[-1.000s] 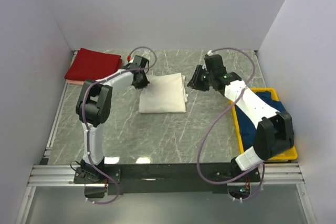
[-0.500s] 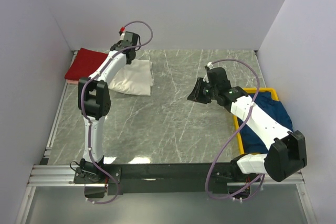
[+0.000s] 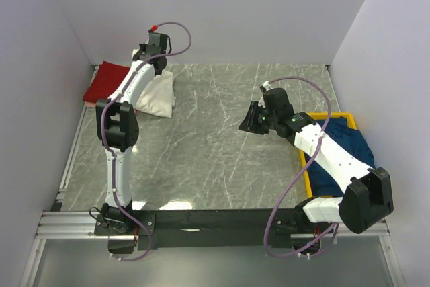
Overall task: Fold and stack the t-shirts
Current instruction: Neatly place the folded tshirt to the corner
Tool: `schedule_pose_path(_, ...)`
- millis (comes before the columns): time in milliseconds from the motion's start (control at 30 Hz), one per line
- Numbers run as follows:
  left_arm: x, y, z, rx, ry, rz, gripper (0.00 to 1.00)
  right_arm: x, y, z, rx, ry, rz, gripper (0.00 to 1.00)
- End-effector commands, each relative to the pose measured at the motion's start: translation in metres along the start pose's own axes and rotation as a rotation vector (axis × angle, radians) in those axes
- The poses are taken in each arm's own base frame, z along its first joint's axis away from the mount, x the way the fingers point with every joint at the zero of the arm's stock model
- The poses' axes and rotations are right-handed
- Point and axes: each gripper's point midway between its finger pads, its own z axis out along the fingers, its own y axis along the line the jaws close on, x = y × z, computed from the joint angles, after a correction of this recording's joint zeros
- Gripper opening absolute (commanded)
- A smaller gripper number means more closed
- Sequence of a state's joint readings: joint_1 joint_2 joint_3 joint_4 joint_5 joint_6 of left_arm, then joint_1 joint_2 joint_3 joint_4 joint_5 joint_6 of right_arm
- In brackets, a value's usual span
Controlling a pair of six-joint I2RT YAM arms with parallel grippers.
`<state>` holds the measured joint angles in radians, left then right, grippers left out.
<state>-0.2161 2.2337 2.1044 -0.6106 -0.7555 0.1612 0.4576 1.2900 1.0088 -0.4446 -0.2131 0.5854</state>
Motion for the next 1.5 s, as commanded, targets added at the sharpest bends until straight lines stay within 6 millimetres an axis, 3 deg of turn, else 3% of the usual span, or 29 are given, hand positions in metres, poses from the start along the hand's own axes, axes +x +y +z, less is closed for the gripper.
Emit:
schedule_pose_path(0, -0.056, 0.06, -0.035, -0.08, -0.13, -0.062, 0.0, -0.009, 0.01, -0.008, -0.031, -0.052, -0.036, 0.32)
schedule_pose_path(267, -0.08, 0.093, -0.053, -0.132, -0.194, -0.043, 0.0, -0.011, 0.013, -0.007, -0.033, -0.052, -0.043, 0.32)
schedule_pose_path(500, -0.101, 0.108, -0.068, -0.125, -0.26, -0.071, 0.0, -0.01, 0.016, -0.007, -0.032, -0.048, -0.05, 0.31)
schedule_pose_path(967, -0.114, 0.131, -0.092, -0.118, -0.323, -0.089, 0.0, -0.011, 0.019, -0.005, -0.021, -0.052, -0.055, 0.3)
schedule_pose_path(1200, -0.111, 0.136, -0.087, -0.117, -0.321, -0.087, 0.0, -0.01, 0.019, -0.002, -0.013, -0.046, -0.06, 0.3)
schedule_pose_path(1467, -0.099, 0.126, -0.047, -0.056, -0.298, -0.102, 0.0, -0.007, 0.016, 0.008, 0.007, -0.022, -0.06, 0.29)
